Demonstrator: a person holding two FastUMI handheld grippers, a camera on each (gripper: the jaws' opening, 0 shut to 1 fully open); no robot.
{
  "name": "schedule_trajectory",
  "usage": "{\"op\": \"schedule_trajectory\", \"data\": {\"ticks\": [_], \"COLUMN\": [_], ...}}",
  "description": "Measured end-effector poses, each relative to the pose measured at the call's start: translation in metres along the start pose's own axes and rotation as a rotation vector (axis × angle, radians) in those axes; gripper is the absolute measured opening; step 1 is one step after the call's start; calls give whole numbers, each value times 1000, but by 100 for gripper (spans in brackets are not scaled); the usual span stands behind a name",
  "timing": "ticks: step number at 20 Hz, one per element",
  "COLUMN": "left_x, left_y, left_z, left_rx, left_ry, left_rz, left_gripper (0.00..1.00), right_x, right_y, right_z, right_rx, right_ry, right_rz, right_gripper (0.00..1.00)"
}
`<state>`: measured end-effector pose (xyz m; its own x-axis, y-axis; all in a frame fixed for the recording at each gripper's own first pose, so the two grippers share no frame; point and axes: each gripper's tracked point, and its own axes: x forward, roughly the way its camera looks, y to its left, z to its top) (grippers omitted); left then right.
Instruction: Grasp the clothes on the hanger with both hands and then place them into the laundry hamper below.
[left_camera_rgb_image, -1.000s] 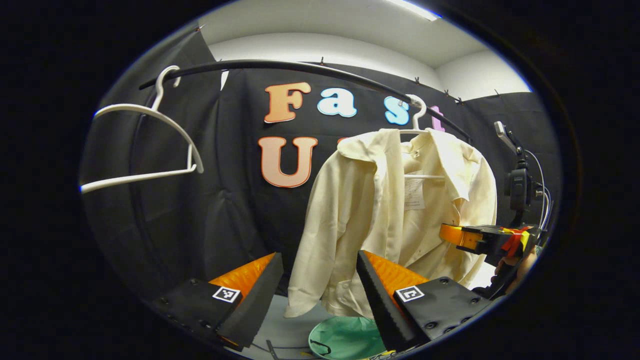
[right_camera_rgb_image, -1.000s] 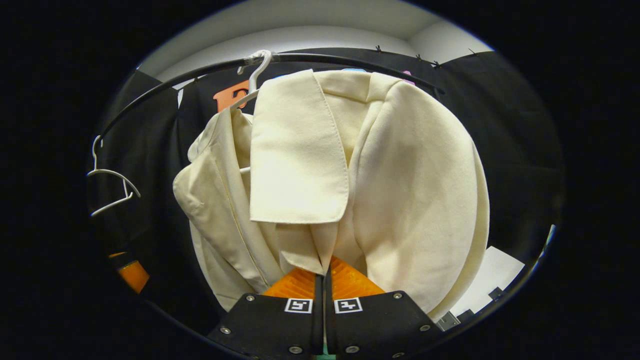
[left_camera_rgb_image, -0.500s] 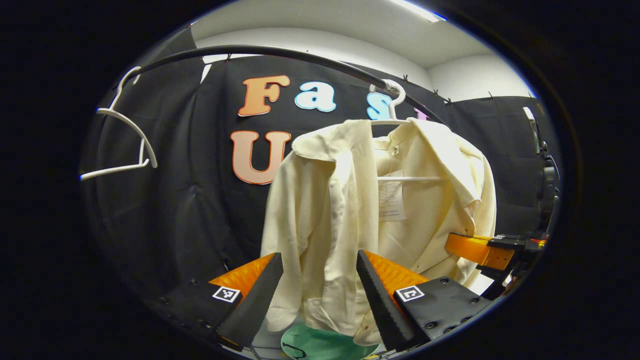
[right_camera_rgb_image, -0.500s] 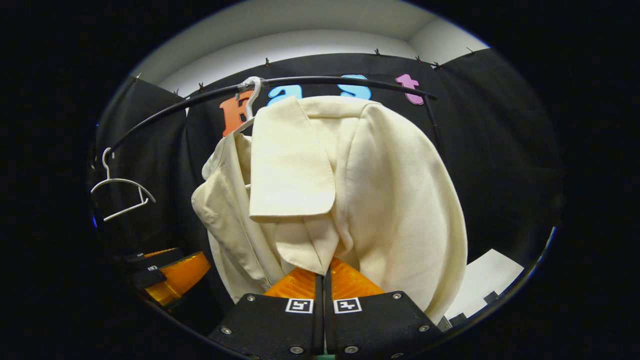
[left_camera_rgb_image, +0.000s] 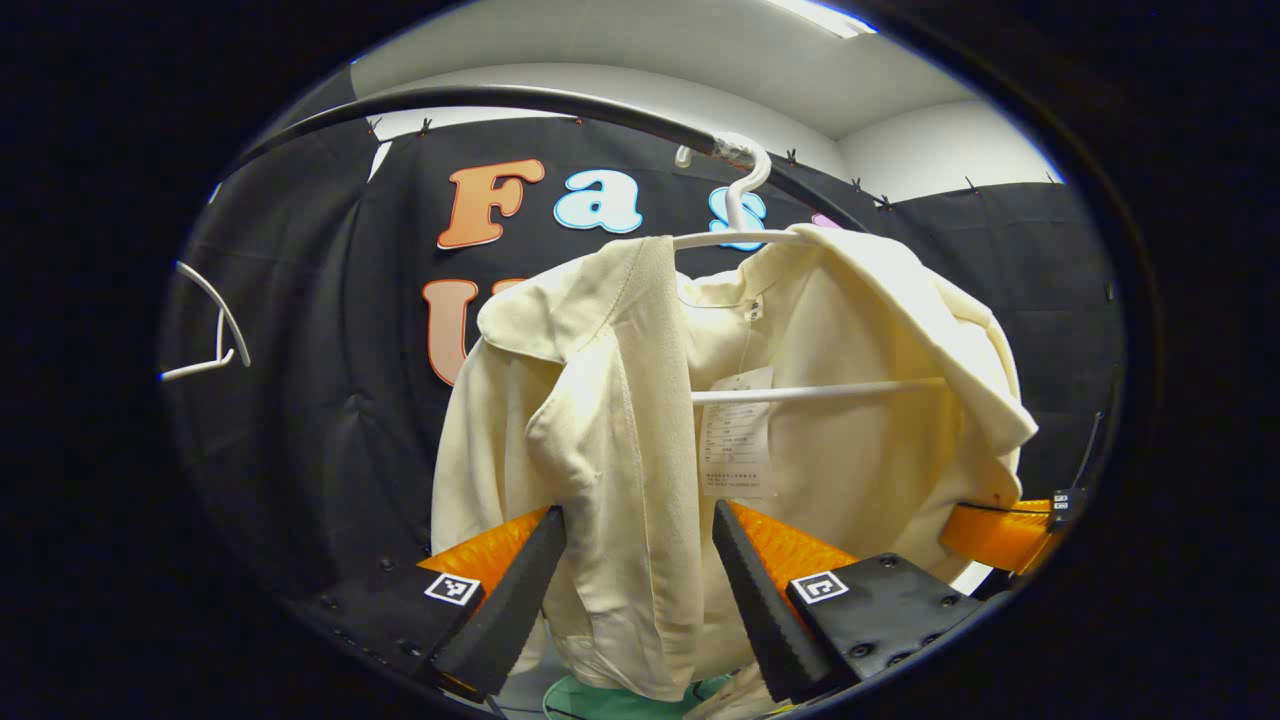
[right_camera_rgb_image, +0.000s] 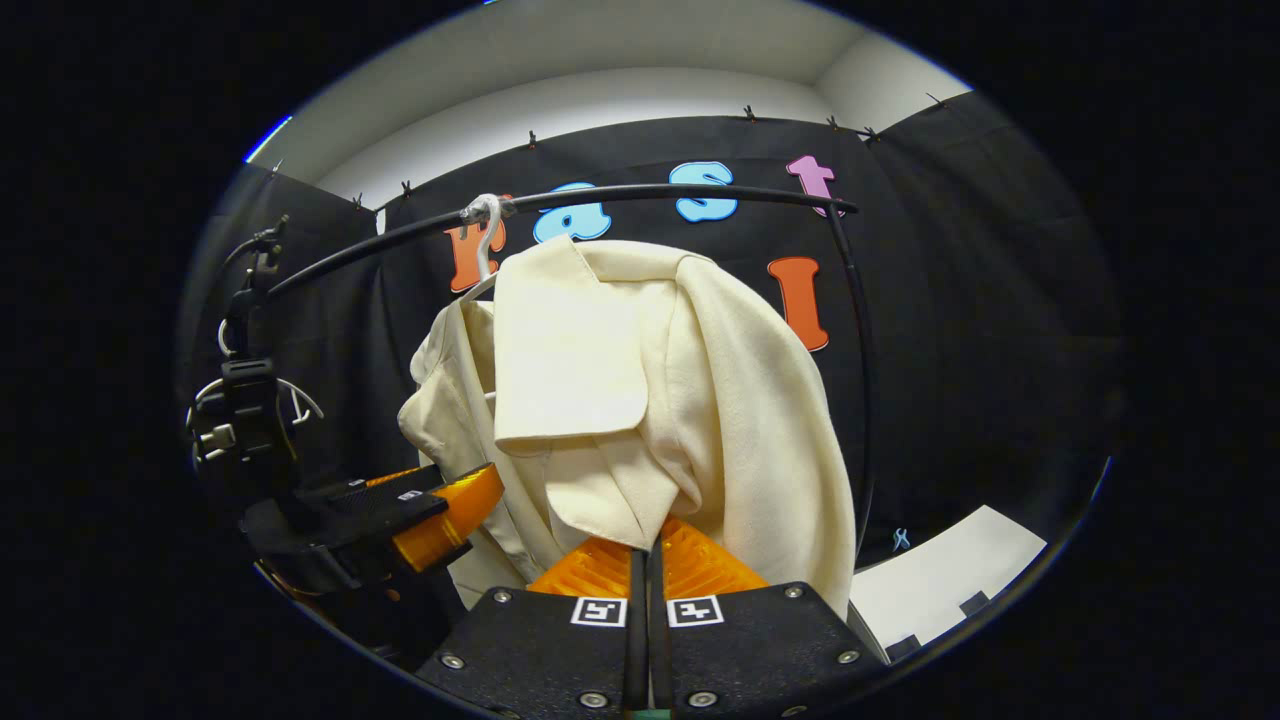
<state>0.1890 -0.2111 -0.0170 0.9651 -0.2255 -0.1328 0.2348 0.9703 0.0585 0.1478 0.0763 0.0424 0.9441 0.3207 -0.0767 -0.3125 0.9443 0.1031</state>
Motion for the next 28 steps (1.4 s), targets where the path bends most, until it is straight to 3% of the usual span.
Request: {"op": "schedule_trajectory", "data": {"ticks": [2,6,11,13,15,18,20,21,22,23,28], "left_x": [11,32,44,50,50,47,39,33,27,22,-1], "left_y": [-1,-7,-4,0,-8,2,10,5,-6,-9,18], "left_z": [2,5,4,3,4,3,-2,-1,5,11,25], "left_rx": [17,35,12,11,5,23,35,29,-5,-24,45], "left_ry": [-6,-14,2,13,22,37,79,100,88,77,91], "left_rz": [18,20,49,49,-12,-11,-2,-45,-111,-136,-113], "left_gripper": [94,100,97,83,69,24,20,10,7,7,7], "right_x": [-3,-7,-8,-7,-6,-1,1,0,0,0,-2], "right_y": [-2,-5,-8,-9,-9,-5,-4,-2,0,1,7], "right_z": [4,12,20,24,28,36,38,40,43,45,69], "right_rx": [1,5,11,9,4,8,-1,-6,-12,-19,-53], "right_ry": [-9,-28,-37,-45,-55,-74,-81,-85,-92,-101,-138], "right_rz": [11,36,49,48,41,33,22,23,24,24,27], "right_gripper": [1,0,0,0,0,0,1,1,1,1,0]}}
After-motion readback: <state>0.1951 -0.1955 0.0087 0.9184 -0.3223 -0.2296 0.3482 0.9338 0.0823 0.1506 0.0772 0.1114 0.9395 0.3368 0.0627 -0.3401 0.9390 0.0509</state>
